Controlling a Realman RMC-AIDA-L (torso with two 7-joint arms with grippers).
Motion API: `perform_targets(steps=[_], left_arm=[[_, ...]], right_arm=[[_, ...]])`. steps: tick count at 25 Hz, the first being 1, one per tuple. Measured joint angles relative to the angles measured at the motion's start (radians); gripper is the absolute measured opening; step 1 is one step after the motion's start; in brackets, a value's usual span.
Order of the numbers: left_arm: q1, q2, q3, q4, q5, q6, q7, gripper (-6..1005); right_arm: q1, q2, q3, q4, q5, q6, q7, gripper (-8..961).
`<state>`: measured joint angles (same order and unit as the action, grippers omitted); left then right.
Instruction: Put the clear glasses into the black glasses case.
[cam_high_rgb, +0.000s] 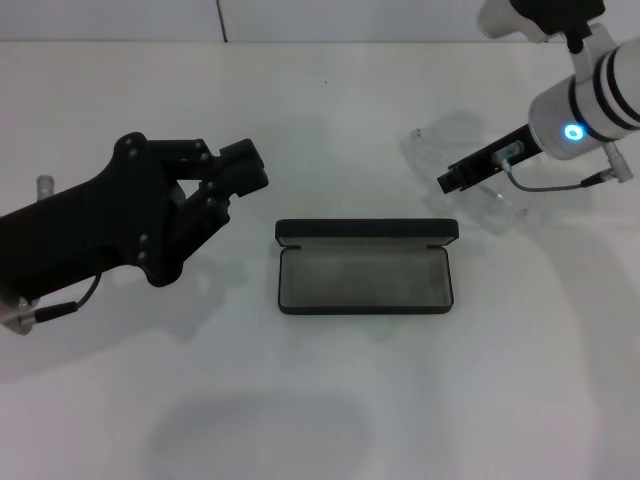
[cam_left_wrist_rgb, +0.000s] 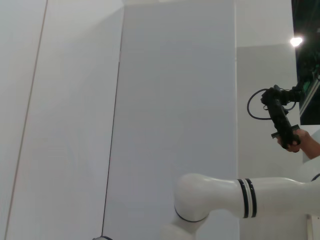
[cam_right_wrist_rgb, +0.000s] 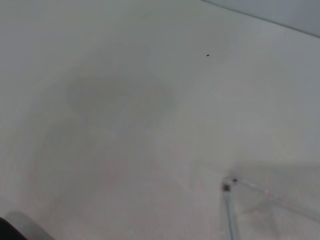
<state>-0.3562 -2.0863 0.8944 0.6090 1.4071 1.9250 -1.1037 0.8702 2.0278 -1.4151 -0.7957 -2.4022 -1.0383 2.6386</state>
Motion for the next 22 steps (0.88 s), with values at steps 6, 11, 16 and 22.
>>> perform_targets(steps=[6, 11, 16, 22], left_arm=[[0.004, 0.001, -0.002, -0.009, 0.001, 0.0, 0.011, 83], [0.007, 0.002, -0.002, -0.009, 0.001, 0.0, 0.011, 83], [0.015, 0.001, -0.002, -0.009, -0.01, 0.0, 0.011, 83], [0.029, 0.001, -0.002, -0.021, -0.061, 0.004, 0.002, 83]], right_arm=[[-0.059, -0.005, -0.001, -0.068, 0.0, -0.005, -0.008, 166], [-0.133, -0.007, -0.001, -0.204, -0.007, -0.028, -0.011, 134], [-0.255, -0.009, 0.004, -0.433, -0.01, -0.051, -0.013, 116], [-0.445, -0.014, 0.011, -0.769, 0.104, -0.062, -0.123, 113]])
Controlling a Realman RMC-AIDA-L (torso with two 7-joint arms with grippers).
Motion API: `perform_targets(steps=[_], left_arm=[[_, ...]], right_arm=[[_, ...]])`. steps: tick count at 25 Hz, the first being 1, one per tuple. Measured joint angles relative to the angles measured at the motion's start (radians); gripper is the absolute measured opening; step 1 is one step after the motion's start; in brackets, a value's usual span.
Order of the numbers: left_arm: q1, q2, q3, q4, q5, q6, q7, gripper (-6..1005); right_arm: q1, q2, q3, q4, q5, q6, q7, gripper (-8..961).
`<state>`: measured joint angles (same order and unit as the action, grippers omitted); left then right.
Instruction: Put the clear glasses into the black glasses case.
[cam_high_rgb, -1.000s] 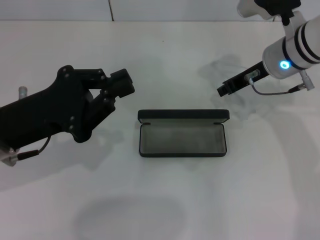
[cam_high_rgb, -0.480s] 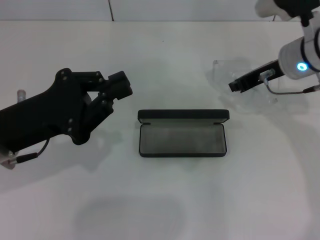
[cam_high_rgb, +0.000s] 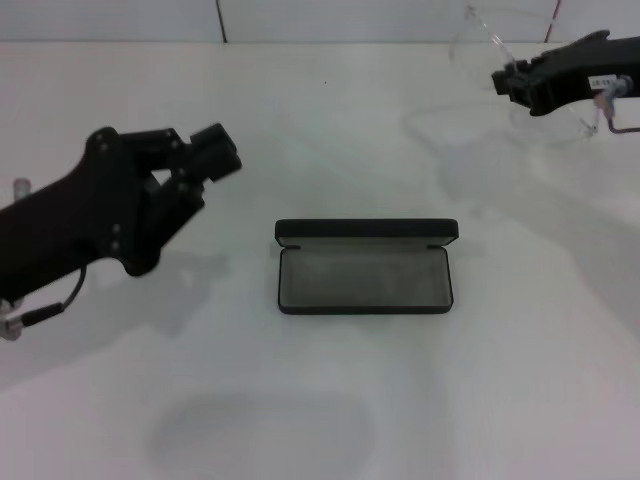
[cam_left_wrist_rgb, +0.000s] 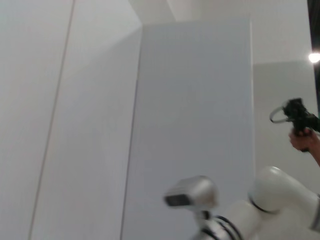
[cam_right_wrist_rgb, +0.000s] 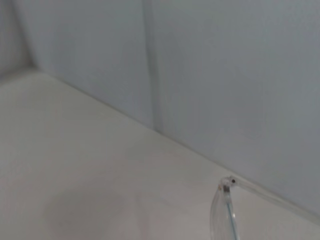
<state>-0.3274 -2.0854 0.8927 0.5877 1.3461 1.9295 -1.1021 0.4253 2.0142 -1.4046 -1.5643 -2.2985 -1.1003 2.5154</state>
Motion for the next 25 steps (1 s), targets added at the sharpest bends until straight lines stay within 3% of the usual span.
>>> perform_targets(steps=[5, 9, 12, 17, 25], left_arm=[[0.001, 0.002, 0.0, -0.023, -0.085, 0.005, -0.048, 82], [-0.017, 0.001, 0.005, -0.016, -0.141, 0.008, -0.098, 82], [-0.031, 0.002, 0.008, -0.014, -0.194, 0.011, -0.139, 82], [-0.075, 0.001, 0.011, -0.013, -0.215, 0.013, -0.184, 83], [-0.142, 0.0, 0.14, -0.022, -0.212, 0.015, -0.21, 70]], right_arm=[[-0.121, 0.006, -0.008, -0.119, 0.341, -0.08, -0.38, 113], [-0.192, 0.005, -0.01, -0.069, 0.619, -0.221, -0.731, 112], [-0.212, 0.003, -0.01, 0.011, 0.736, -0.314, -0.91, 112], [-0.206, 0.005, -0.01, 0.227, 0.933, -0.457, -1.194, 112], [-0.144, 0.009, -0.044, 0.427, 1.084, -0.532, -1.408, 111]])
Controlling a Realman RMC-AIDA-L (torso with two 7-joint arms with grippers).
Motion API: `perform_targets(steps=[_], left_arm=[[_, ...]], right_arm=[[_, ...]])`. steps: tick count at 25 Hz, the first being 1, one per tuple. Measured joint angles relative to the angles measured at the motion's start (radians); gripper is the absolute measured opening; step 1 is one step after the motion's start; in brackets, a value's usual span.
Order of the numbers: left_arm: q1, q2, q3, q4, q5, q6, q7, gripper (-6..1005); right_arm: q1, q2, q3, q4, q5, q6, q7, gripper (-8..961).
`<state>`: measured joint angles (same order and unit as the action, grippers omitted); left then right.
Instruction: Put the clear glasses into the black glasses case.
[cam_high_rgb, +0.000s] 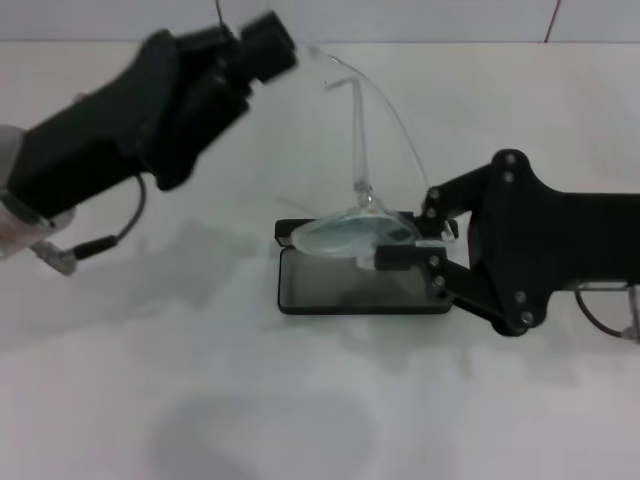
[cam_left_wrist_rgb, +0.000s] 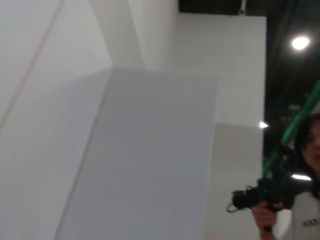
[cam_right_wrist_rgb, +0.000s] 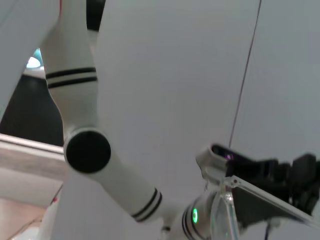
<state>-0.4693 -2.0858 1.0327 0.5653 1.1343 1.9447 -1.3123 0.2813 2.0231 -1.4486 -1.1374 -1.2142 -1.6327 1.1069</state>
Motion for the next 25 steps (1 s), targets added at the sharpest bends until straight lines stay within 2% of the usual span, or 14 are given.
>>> perform_targets(steps=[5, 10, 25], left_arm=[[-0.015, -0.001, 0.078, -0.001, -0.003, -0.001, 0.0, 68], [-0.013, -0.003, 0.093, -0.002, -0.001, -0.001, 0.002, 68], [-0.016, -0.001, 0.151, -0.012, 0.016, -0.001, 0.002, 68]], right_arm=[[0.055, 0.0, -0.015, 0.061, 0.011, 0.0, -0.007, 111], [0.084, 0.002, -0.029, 0.086, 0.014, 0.004, -0.009, 111], [0.093, 0.005, -0.041, 0.102, 0.029, 0.003, -0.017, 110]])
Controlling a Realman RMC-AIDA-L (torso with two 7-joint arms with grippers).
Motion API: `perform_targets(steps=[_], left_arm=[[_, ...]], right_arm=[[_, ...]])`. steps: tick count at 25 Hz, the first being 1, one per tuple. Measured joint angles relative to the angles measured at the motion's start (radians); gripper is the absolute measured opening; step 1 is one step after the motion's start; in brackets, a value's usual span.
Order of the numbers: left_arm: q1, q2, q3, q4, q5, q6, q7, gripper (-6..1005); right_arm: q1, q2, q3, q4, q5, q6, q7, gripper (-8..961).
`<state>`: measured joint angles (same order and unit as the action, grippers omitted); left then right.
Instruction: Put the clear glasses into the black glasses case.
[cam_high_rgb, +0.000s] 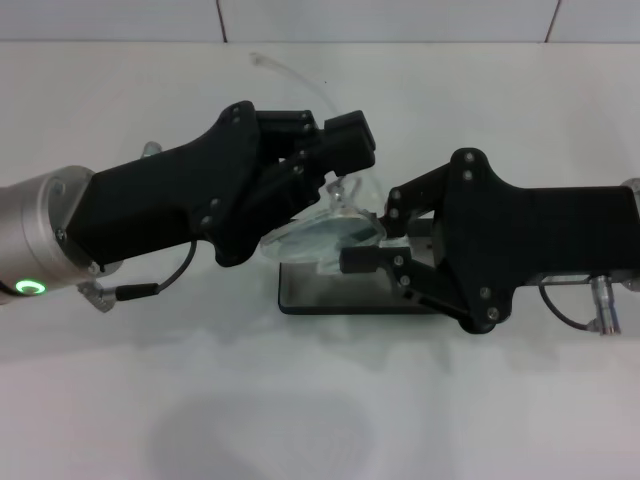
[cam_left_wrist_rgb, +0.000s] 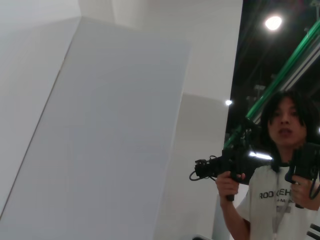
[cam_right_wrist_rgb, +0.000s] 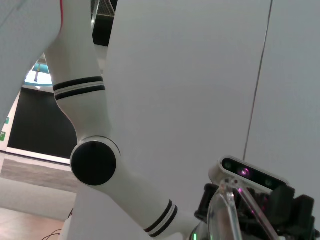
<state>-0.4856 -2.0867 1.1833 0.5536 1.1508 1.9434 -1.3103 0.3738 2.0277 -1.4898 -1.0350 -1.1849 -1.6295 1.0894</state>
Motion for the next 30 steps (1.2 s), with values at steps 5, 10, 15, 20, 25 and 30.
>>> perform_targets(steps=[5, 10, 15, 20, 25, 30], left_arm=[[0.003, -0.001, 0.004, 0.0, 0.015, 0.001, -0.003, 68], [0.01, -0.002, 0.005, 0.0, 0.023, 0.005, -0.004, 68], [0.011, -0.002, 0.013, -0.001, 0.025, 0.007, -0.015, 68], [0.011, -0.002, 0.015, -0.008, 0.021, 0.008, -0.007, 68], [0.017, -0.002, -0.051, -0.034, 0.013, 0.0, 0.015, 68], [0.037, 0.003, -0.183, -0.045, 0.012, -0.001, 0.022, 68]], right_arm=[[-0.006, 0.0, -0.015, 0.001, 0.012, -0.001, -0.01, 109], [-0.009, 0.0, -0.017, 0.002, 0.014, -0.002, -0.01, 109], [-0.011, 0.0, -0.024, 0.023, 0.045, -0.012, -0.034, 108], [-0.012, -0.001, -0.029, 0.028, 0.054, -0.013, -0.039, 104], [-0.017, -0.001, -0.029, 0.028, 0.055, -0.013, -0.039, 101], [-0.025, -0.002, -0.029, 0.028, 0.057, -0.014, -0.048, 97]])
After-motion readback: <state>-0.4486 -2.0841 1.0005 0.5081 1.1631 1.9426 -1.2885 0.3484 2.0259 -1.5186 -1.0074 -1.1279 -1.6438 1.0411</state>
